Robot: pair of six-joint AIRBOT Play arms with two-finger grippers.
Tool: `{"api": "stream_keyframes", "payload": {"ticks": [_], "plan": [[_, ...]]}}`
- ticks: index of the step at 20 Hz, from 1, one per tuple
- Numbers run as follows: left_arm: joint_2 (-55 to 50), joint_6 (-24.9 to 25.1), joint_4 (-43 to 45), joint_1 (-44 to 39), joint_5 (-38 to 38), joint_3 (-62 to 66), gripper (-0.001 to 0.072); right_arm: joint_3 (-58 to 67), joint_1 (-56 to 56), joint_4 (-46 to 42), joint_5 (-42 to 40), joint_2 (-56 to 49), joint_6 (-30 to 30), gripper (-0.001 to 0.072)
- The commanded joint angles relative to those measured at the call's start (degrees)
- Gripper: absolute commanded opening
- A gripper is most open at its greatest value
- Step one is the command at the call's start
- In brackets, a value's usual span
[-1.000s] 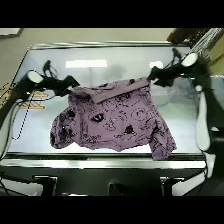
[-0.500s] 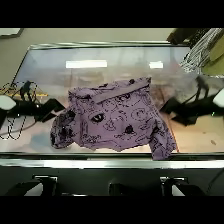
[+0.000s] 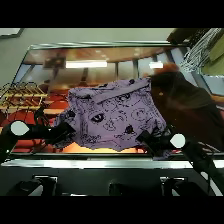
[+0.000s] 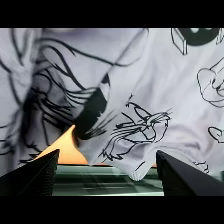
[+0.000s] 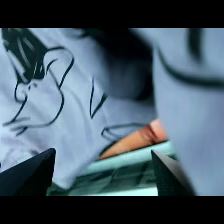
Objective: Fold the clothes and pants, and hang the long-sleeved shirts on hangers.
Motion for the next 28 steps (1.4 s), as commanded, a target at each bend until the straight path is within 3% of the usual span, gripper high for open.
{"api": "stream_keyframes", "payload": {"ticks": [1,2,4,6,14,15,16,19,23,25,28], "plan": [[-1.5,-2.4,0.0,-2.6,1.6,-0.9,0.072,-1.6,1.8,4.1,-10.1,-7.3,0.5,0.0629],[-2.6,-2.5,0.0,-2.9,1.6,-0.9,0.072,-1.6,1.8,4.6,-10.8,-8.3,0.3,0.0504],[-4.8,-2.4,0.0,-3.6,1.6,-0.9,0.072,-1.2,1.8,4.4,-10.6,-8.2,0.3,0.0145],[-7.2,-2.2,0.0,-5.0,2.3,-0.9,0.072,-0.7,1.8,3.9,-9.0,-6.9,0.3,0.0041],[-16.1,-2.8,-3.0,-13.0,11.0,-0.9,0.0701,-0.5,1.8,1.1,-2.8,-0.6,3.1,0.0037],[-16.6,-2.8,-3.8,-13.2,11.7,-0.9,0.0455,-0.5,1.8,1.1,-1.9,0.3,3.1,0.0037],[-16.5,-2.6,-4.0,-13.1,11.6,-0.7,0.0021,-0.5,1.8,0.8,-1.2,1.5,3.1,0.0037],[-14.2,-2.2,-2.3,-11.7,4.0,1.5,0.0027,1.0,1.8,-4.9,7.5,7.3,8.5,0.0036],[-3.9,-2.2,5.2,-12.8,-12.6,2.0,0.0026,3.2,1.8,-10.5,34.2,20.2,10.1,0.0036],[2.8,-2.2,6.2,-15.2,-21.1,2.2,0.0026,3.2,1.8,-8.7,45.1,29.3,15.2,0.0035],[7.4,-3.7,4.4,-18.1,-22.3,3.5,0.0026,4.1,1.8,-8.2,45.8,36.2,24.0,0.0035]]}}
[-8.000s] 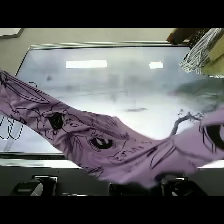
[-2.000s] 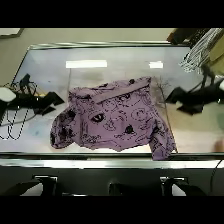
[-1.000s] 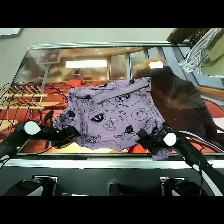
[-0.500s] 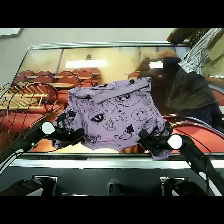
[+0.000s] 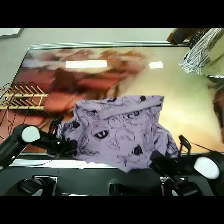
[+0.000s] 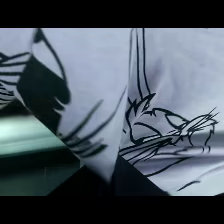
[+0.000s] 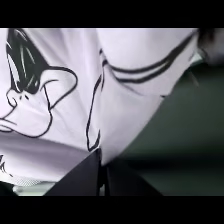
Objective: Fold the clothes and pants, and hang the long-sleeved shirts on hangers.
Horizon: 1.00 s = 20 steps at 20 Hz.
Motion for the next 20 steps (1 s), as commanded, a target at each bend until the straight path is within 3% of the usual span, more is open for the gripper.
{"api": "stream_keyframes", "payload": {"ticks": [1,6,10,12,16,17,19,20], "plan": [[4.3,-1.2,-2.0,-2.3,-3.4,2.4,0.0026,1.7,0.0,-1.0,4.6,5.6,8.2,0.0035],[-9.9,-0.6,-7.6,-1.5,6.8,9.9,0.0025,2.7,0.0,-0.1,-22.5,-13.2,10.1,0.0037],[-25.4,1.0,-9.5,2.3,8.5,16.7,0.0026,3.3,0.0,3.7,-42.7,-26.9,12.5,0.0036],[-31.3,1.7,-9.9,4.2,10.0,18.9,0.0026,3.3,0.0,3.7,-46.2,-32.4,14.7,0.0036],[-36.8,4.2,-10.0,5.2,8.9,20.5,0.0031,3.3,0.0,0.0,-44.6,-36.5,14.1,0.006],[-36.8,5.8,-10.1,5.4,8.8,20.5,0.0086,3.3,0.0,0.0,-44.5,-35.9,11.1,0.0155],[-36.0,8.9,-9.1,6.4,6.4,21.9,0.0429,5.4,0.0,-3.0,-41.2,-33.0,2.9,0.0329],[-34.7,9.4,-7.2,7.3,5.1,22.9,0.0511,7.8,0.0,-7.1,-37.0,-30.8,-0.4,0.0359]]}}
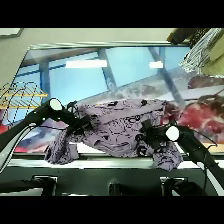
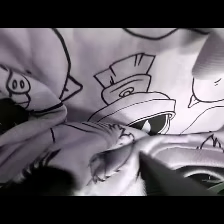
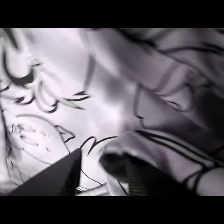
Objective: Fold the clothes and pants, and hang the long-sleeved shirts on hangers.
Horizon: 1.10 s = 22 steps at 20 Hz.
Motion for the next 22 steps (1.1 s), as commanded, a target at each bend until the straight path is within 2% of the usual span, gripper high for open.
{"api": "stream_keyframes", "payload": {"ticks": [1,3,4,6,8,9,10,12,14,20,22], "plan": [[2.3,3.4,5.6,2.2,-3.5,2.8,0.0549,6.2,0.0,-11.5,11.3,5.0,-11.8,0.0374],[9.0,3.4,14.9,3.0,-3.0,3.3,0.0554,13.1,0.0,-18.7,25.2,9.9,-19.5,0.0419],[12.6,3.6,19.4,2.9,-2.4,3.2,0.0583,15.6,0.1,-18.8,30.0,12.3,-23.3,0.0419],[18.9,4.5,23.8,2.2,0.3,2.1,0.0594,16.3,3.8,-16.5,32.5,15.2,-26.1,0.0419],[23.3,4.4,24.0,1.5,3.7,-0.3,0.0594,16.2,14.7,-20.3,34.7,13.4,-22.7,0.0419],[24.5,4.3,23.9,1.2,4.6,-1.5,0.0594,16.2,20.9,-24.8,34.4,11.2,-18.9,0.042],[25.2,4.2,23.9,0.8,5.0,-2.5,0.0594,16.2,26.1,-28.5,32.9,8.4,-15.1,0.0422],[25.2,4.2,23.9,-0.3,5.2,-3.7,0.0596,16.2,31.8,-30.6,28.5,1.9,-12.3,0.0431],[25.2,4.2,24.0,-1.2,5.7,-4.4,0.0598,16.2,33.1,-30.5,25.2,-5.2,-11.0,0.0542],[25.2,4.4,24.0,-1.4,6.1,-4.5,0.0598,16.2,33.1,-31.4,19.3,-12.8,-10.1,0.0528],[25.2,4.4,24.0,-1.4,6.1,-4.5,0.0598,16.0,33.1,-31.5,20.2,-14.2,-9.0,0.0526]]}}
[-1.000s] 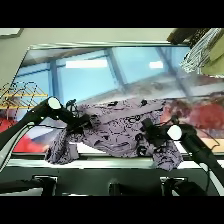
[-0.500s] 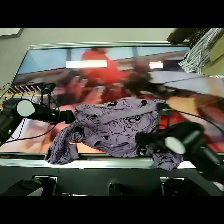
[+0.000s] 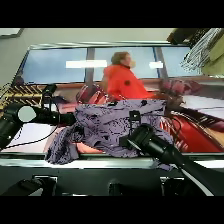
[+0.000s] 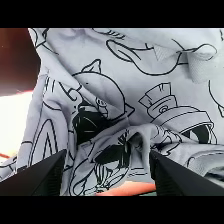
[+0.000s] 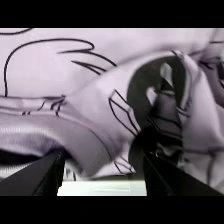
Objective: Fold the clothes and pants, and hang the long-sleeved shirts on hangers.
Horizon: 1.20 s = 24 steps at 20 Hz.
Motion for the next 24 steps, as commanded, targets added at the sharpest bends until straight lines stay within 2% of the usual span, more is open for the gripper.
{"api": "stream_keyframes", "payload": {"ticks": [1,2,3,5,6,8,9,11,12,16,18,24], "plan": [[0.1,0.1,0.2,-0.1,0.3,-0.1,0.0597,-0.5,0.4,-0.6,-1.2,-3.0,2.2,0.0515],[0.1,0.1,0.2,-0.1,0.3,-0.1,0.0598,-1.1,0.4,-0.4,-1.5,-3.1,2.9,0.0511],[0.1,0.1,0.2,-0.1,0.2,-0.1,0.0598,-1.7,0.4,-0.5,-1.5,-3.1,4.2,0.0465],[0.2,0.2,0.6,-0.1,0.2,-0.1,0.0598,-2.2,0.4,-0.7,-1.5,-3.1,4.8,0.0134],[0.3,1.2,1.2,-0.6,0.0,-0.1,0.0598,-2.2,0.4,-0.7,-1.2,-2.8,5.1,0.0036],[1.1,5.9,2.9,-4.6,-0.3,-0.1,0.0609,-2.2,0.4,-0.7,0.6,-1.4,5.2,0.0037],[1.1,6.6,4.4,-8.0,-0.1,-0.1,0.0616,-2.2,0.4,-0.9,1.4,-0.7,5.6,0.0037],[0.7,6.6,6.4,-15.1,2.5,-1.3,0.072,-2.2,0.4,-0.9,1.8,0.6,6.0,0.0037],[0.5,6.4,6.7,-18.4,4.3,-2.4,0.072,-2.2,0.4,-0.8,2.1,0.8,6.8,0.0037],[-1.4,-4.9,12.9,-28.6,9.2,-7.1,0.072,-2.2,0.4,-0.3,2.2,0.8,7.1,0.0037],[-2.0,-6.1,12.9,-31.0,11.6,-8.1,0.072,-2.2,0.4,-0.2,2.2,0.8,7.1,0.0037],[-6.6,-6.0,12.9,-33.0,11.8,-8.2,0.072,-2.2,0.4,0.0,2.0,0.8,7.1,0.0037]]}}
